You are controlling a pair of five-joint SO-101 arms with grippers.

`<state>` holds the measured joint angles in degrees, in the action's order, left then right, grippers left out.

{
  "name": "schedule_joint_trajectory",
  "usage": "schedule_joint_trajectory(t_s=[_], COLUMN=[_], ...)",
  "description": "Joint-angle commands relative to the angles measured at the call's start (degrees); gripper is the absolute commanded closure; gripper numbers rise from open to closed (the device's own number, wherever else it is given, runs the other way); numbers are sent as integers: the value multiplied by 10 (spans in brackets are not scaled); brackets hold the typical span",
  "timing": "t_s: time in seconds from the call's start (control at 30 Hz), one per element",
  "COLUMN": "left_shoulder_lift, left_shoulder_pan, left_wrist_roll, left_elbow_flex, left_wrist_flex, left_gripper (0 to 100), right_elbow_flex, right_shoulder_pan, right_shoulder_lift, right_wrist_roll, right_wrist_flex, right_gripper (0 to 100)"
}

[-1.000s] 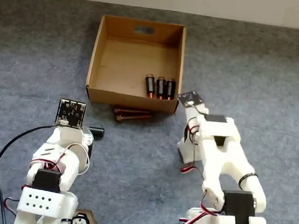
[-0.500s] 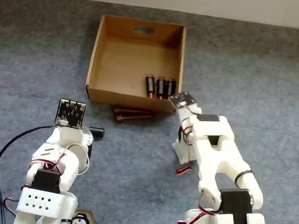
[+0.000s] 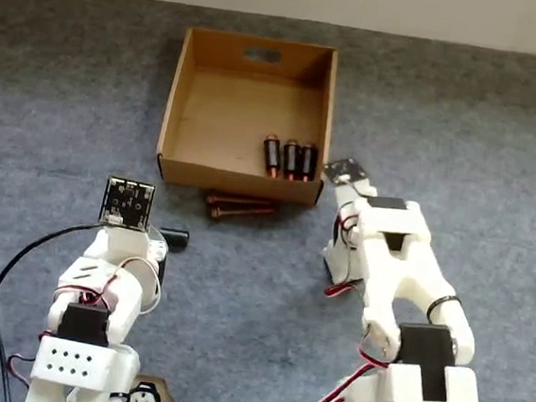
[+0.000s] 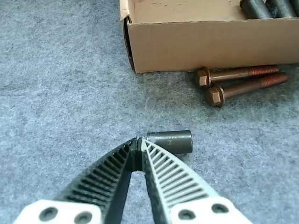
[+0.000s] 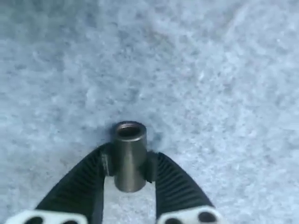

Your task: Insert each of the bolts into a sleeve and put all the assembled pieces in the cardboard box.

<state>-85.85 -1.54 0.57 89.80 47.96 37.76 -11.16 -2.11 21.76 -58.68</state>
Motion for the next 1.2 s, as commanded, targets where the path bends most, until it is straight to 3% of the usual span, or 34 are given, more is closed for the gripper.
schedule_joint_trajectory(t_s=[0.0, 0.2, 0.3, 0.63, 0.87, 1.0, 1.17], left_shoulder_lift=[4, 4, 9, 22, 287, 448, 538], left_shoulder_pan=[6, 3, 2, -76, -73, -31, 47], left_wrist_roll=[5, 6, 34, 125, 129, 129, 129], left_elbow_flex=[-2, -10, -39, -234, -385, -478, -518], left_wrist_flex=[-14, -11, -7, 163, 203, 203, 199], left_gripper=[960, 959, 959, 939, 925, 924, 924], right_elbow_flex=[15, 124, 166, 267, 344, 364, 393], right_shoulder_pan=[-11, -15, -15, -41, -48, -50, -48], right_shoulder_lift=[-137, -384, -491, -688, -717, -725, -742], right_wrist_roll=[0, -4, -53, -156, -168, -169, -169], right_wrist_flex=[-21, -22, 1, 44, 89, 94, 94], right_gripper=[994, 994, 994, 994, 994, 994, 994])
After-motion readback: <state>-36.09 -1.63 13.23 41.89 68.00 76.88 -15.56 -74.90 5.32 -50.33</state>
